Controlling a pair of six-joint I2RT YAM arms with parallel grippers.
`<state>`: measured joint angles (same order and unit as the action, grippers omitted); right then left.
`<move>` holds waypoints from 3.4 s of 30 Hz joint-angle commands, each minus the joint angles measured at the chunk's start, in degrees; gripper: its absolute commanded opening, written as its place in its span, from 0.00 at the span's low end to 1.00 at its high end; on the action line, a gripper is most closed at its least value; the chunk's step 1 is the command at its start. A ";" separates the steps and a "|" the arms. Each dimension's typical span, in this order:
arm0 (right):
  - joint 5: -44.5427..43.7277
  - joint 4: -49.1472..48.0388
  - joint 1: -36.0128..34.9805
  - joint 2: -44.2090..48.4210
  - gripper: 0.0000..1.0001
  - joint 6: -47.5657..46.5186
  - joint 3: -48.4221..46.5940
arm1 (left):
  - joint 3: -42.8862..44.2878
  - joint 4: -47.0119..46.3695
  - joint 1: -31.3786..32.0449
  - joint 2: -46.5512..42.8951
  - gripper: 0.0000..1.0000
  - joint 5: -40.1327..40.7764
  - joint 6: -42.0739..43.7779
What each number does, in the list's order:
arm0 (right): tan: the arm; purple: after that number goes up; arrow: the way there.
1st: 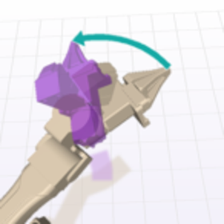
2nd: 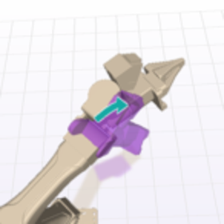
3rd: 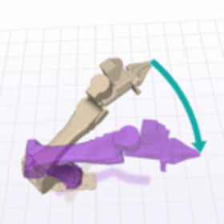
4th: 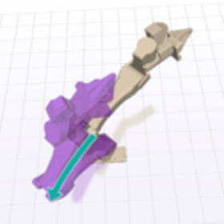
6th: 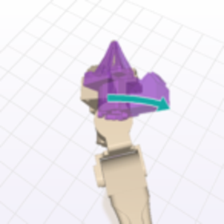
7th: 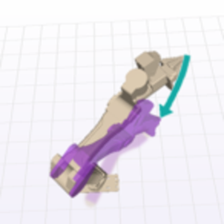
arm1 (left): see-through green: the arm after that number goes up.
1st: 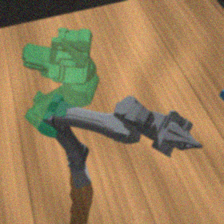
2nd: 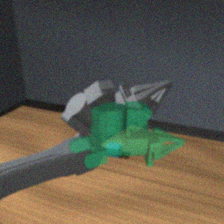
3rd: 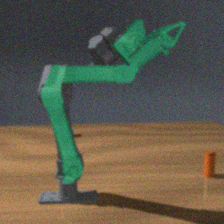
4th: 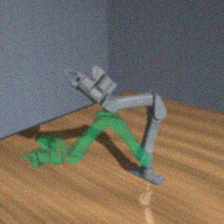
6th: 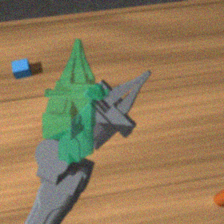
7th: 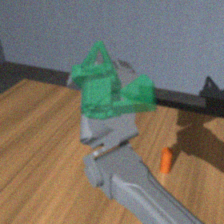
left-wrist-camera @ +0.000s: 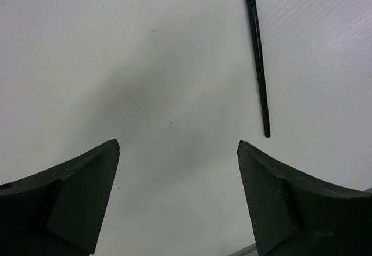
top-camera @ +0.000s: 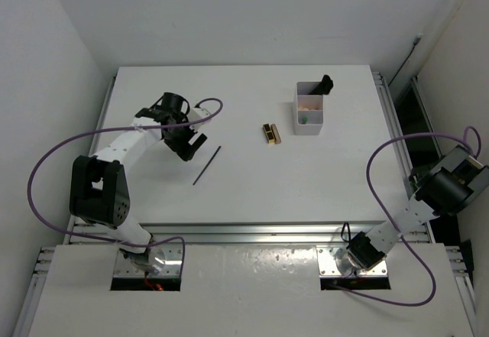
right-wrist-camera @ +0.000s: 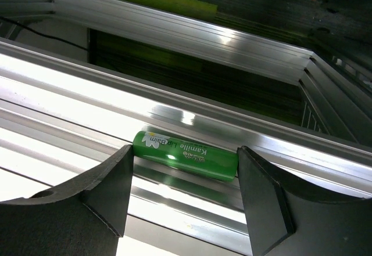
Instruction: Organize the makeup
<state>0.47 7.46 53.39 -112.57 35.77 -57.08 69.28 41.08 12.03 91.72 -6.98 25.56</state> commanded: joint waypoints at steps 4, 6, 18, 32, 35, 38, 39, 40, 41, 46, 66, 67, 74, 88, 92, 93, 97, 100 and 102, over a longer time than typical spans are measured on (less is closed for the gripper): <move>-0.21 -1.05 -0.48 2.18 0.39 -1.93 0.30 | 1.04 -0.12 0.36 -0.58 0.89 0.04 1.33; 0.06 -1.05 -0.48 2.10 0.39 -2.02 0.21 | 1.04 -0.12 0.36 -0.58 0.89 0.04 1.33; 0.76 -1.66 -0.48 1.92 0.35 -1.76 0.57 | 1.04 -0.12 0.36 -0.58 0.89 -0.49 1.33; 1.81 -3.51 -0.21 3.59 0.31 -4.39 1.35 | 1.04 -0.12 0.36 -0.58 0.89 -0.49 1.33; 2.96 -4.74 -0.04 4.73 0.31 -6.32 1.71 | 1.04 -0.12 0.36 -0.58 0.89 -0.49 1.33; 4.27 -4.92 -0.21 5.79 0.31 -7.90 1.18 | 1.04 -0.12 0.36 -0.58 0.89 -0.49 1.33; 4.45 -5.09 -0.12 6.66 0.31 -8.52 1.27 | 1.04 -0.12 0.36 -0.58 0.89 -0.49 1.33; 5.06 -5.27 -0.12 7.01 0.31 -9.22 1.27 | 1.04 -0.12 0.36 -1.10 0.89 -0.49 1.33; 5.24 -5.27 -0.12 7.63 0.31 -9.23 1.27 | 1.04 -0.12 0.36 -1.11 0.89 -0.49 1.33; 6.12 -5.00 -0.56 11.75 0.31 -10.89 2.58 | 1.04 -0.12 0.36 -1.63 0.89 -0.49 1.94; 7.00 0.53 -14.68 32.85 0.31 -14.05 10.23 | -4.14 -0.65 -0.69 -5.58 0.89 -3.39 4.76; 7.00 0.62 -15.93 34.42 0.31 -15.28 10.23 | -4.15 -0.65 -0.69 -6.46 0.89 -3.39 4.76; 6.38 2.81 -31.22 35.50 0.31 -25.12 2.35 | -9.59 -3.46 -1.75 -10.59 0.89 -3.92 3.10; -6.17 10.46 -52.94 17.31 0.31 -44.99 -19.81 | -18.12 -7.07 -4.47 -17.54 0.89 -3.92 0.28; -6.62 12.22 -58.91 11.51 0.31 -48.42 -26.06 | -19.18 -7.59 -5.09 -18.07 0.89 -3.92 -0.25; -7.23 12.66 -59.62 10.02 0.31 -50.43 -26.67 | -19.18 -7.59 -5.09 -18.07 0.89 -3.92 -0.25; -11.97 14.33 -64.02 5.80 0.33 -54.40 -30.37 | -19.71 -7.59 -5.70 -18.07 0.89 -3.92 -0.25; -14.61 15.12 -66.39 3.86 0.33 -56.85 -30.99 | -20.23 -8.12 -6.23 -18.07 0.89 -3.92 -0.25; -16.72 15.65 -67.18 2.89 0.33 -57.48 -31.25 | -20.23 -8.12 -6.23 -18.07 0.89 -3.92 -0.25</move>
<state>-10.92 21.65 -13.02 -108.53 -17.98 -86.02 49.41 34.17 6.48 75.22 -9.89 25.85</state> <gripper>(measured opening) 0.655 0.885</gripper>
